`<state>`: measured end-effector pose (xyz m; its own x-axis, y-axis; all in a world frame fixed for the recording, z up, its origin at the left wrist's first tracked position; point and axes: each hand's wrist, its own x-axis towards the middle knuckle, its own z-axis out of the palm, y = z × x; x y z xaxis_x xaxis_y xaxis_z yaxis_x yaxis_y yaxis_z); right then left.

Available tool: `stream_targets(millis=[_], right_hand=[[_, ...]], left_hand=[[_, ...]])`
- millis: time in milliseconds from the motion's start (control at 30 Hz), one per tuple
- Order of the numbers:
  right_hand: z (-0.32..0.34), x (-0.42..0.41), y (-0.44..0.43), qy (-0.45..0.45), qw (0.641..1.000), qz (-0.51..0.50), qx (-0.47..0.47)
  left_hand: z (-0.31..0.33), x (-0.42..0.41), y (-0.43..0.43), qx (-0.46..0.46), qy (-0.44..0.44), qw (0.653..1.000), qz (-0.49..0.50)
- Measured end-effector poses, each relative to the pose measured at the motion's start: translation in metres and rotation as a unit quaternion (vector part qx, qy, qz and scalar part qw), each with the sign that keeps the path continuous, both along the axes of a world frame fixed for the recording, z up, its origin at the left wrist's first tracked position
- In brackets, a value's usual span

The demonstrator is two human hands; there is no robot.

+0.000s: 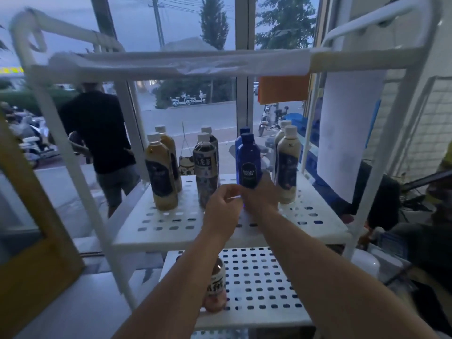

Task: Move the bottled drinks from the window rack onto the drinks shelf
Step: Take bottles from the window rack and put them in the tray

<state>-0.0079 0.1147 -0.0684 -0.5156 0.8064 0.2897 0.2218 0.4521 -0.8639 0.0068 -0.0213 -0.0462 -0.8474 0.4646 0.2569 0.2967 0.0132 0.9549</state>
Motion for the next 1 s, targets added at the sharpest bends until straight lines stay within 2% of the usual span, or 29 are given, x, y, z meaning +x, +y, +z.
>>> stream_targets(millis=[167,333,567,767,867,1000], right_hand=[[0.011,0.069,-0.032,0.051,0.998,0.008,0.033],[0.013,0.165,-0.066,0.072,0.994,-0.008,0.086],[-0.011,0.302,-0.081,0.065,0.981,-0.134,0.122],[-0.077,0.425,-0.072,0.049,0.964,-0.259,0.042],[-0.128,0.472,-0.057,-0.024,0.949,-0.307,-0.069],[-0.202,0.504,-0.029,-0.127,0.908,-0.318,-0.241]], left_hand=[[0.012,0.015,-0.022,0.027,0.015,1.000,-0.004],[0.021,0.072,-0.031,0.079,0.019,0.991,-0.103],[0.001,0.185,-0.018,0.113,-0.006,0.968,-0.224],[-0.059,0.289,0.022,0.048,-0.036,0.931,-0.359],[-0.103,0.332,0.037,-0.014,-0.080,0.915,-0.395],[-0.152,0.360,0.050,-0.100,-0.109,0.892,-0.428]])
